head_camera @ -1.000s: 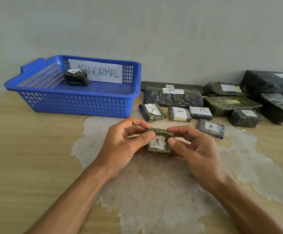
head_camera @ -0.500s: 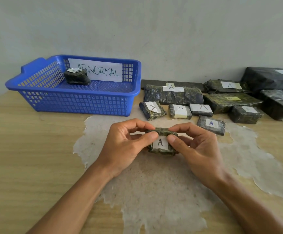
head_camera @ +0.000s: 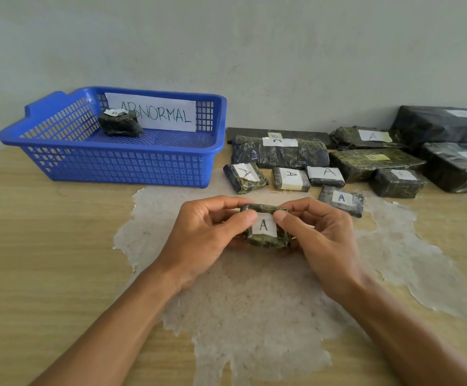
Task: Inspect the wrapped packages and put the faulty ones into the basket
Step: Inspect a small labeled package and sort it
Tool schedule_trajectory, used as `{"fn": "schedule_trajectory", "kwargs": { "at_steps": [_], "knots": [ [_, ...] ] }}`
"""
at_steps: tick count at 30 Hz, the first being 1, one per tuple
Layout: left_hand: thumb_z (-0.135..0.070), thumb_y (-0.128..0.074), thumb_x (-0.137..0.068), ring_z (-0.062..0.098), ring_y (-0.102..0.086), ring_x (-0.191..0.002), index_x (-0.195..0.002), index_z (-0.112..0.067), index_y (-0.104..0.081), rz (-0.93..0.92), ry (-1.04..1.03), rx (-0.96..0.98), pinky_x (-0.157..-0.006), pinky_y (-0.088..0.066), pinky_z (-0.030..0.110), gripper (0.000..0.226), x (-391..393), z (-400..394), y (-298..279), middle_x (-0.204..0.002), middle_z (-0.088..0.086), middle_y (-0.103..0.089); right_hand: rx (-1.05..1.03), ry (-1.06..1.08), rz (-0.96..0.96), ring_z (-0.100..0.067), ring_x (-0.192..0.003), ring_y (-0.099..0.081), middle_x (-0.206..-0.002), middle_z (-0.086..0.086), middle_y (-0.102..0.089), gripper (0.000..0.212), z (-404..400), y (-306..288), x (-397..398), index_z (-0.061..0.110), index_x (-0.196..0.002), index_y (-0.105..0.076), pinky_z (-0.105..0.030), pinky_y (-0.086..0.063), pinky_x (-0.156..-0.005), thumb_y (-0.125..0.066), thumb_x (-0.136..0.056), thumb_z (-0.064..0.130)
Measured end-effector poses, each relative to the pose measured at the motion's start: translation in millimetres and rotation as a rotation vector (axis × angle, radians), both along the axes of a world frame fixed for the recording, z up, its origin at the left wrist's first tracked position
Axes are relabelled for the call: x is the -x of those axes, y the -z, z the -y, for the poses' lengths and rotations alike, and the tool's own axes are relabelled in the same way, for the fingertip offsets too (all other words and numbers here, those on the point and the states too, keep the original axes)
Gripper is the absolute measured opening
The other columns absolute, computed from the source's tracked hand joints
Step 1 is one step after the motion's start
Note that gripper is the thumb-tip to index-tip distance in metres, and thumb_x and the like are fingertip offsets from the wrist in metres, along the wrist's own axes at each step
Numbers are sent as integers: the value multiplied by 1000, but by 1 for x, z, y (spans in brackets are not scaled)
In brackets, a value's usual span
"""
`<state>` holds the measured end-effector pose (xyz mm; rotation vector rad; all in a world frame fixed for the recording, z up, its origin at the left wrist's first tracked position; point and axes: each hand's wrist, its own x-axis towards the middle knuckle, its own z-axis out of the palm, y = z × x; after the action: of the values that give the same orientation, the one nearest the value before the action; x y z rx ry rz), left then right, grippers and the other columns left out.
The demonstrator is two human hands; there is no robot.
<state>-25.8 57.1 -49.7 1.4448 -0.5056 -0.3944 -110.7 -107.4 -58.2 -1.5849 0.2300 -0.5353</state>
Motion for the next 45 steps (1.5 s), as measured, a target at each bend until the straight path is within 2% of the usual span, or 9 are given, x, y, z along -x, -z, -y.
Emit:
{"fn": "schedule_trajectory", "kwargs": {
  "at_steps": [3, 10, 15, 21, 23, 27, 31, 39, 45],
  "knots": [
    [5, -67, -88, 19, -76, -86, -114, -7, -73, -56, 22, 9, -75, -60, 25, 30, -1, 0, 0, -92, 12, -79, -45, -3, -22, -21, -66, -65, -78, -13, -73, 4, 1, 0, -1, 9, -84, -77, -34, -58, -56, -74, -88, 10],
    [9, -68, -86, 12, -74, -74, -105, -10, -76, -49, -92, 25, -65, -59, 22, 28, -3, 1, 1, -84, 9, -79, -106, -109, -123, -29, -83, -70, -94, -21, -76, 15, 6, -4, -2, 11, -102, -77, -34, -63, -63, -74, -88, 8],
    [0, -72, -87, 18, -75, -89, -114, -10, -73, -80, -34, 18, -80, -62, 32, 29, -2, 2, 2, -95, 9, -79, -134, -75, -146, -28, -68, -66, -83, -18, -77, 10, 7, -4, -3, 7, -97, -74, -33, -61, -56, -73, -88, 2],
    [-11, -85, -63, 25, -74, -98, -133, -15, -61, 13, 135, -36, -84, -59, 28, 74, -5, -4, 5, -119, 4, -73, -179, -13, -157, -28, -58, -63, -72, -14, -74, 4, 9, -4, -5, 5, -88, -72, -28, -53, -44, -72, -89, 2],
    [-17, -84, -64, 25, -75, -94, -132, -18, -62, 86, 80, -38, -83, -60, 32, 71, -4, -2, 6, -117, 3, -72, -172, -54, -168, -34, -61, -66, -76, -19, -74, 3, 10, -5, -4, 6, -92, -73, -28, -54, -45, -70, -91, 8],
    [-22, -76, -75, 29, -76, -76, -119, -17, -70, 115, -9, -1, -72, -63, 35, 45, -3, -1, 4, -96, 8, -77, -124, -180, -161, -36, -76, -73, -96, -13, -77, 34, 10, -6, -1, 16, -108, -76, -36, -60, -61, -62, -89, 40],
    [-23, -72, -80, 31, -74, -67, -112, -12, -74, 141, -28, -24, -64, -63, 37, 34, -3, -2, 5, -87, 11, -77, -61, -179, -80, -30, -92, -75, -103, -10, -77, 52, 9, -4, 1, 21, -132, -63, -43, -63, -72, -69, -84, 39],
    [-17, -73, -88, 27, -73, -65, -111, -13, -75, 139, -1, -89, -61, -62, 36, 24, -3, -1, 7, -83, 10, -77, 43, -93, -34, -33, -79, -75, -90, -12, -78, 15, 4, -1, 0, 9, -105, -75, -35, -62, -62, -69, -92, 11],
    [-18, -72, -91, 24, -72, -62, -106, -14, -77, 209, -29, -131, -58, -60, 31, 16, 1, 2, 9, -80, 7, -77, 106, -28, -28, -32, -67, -71, -77, -15, -75, 13, 4, 0, -2, 9, -90, -76, -36, -57, -54, -65, -95, 5]
  ]
}}
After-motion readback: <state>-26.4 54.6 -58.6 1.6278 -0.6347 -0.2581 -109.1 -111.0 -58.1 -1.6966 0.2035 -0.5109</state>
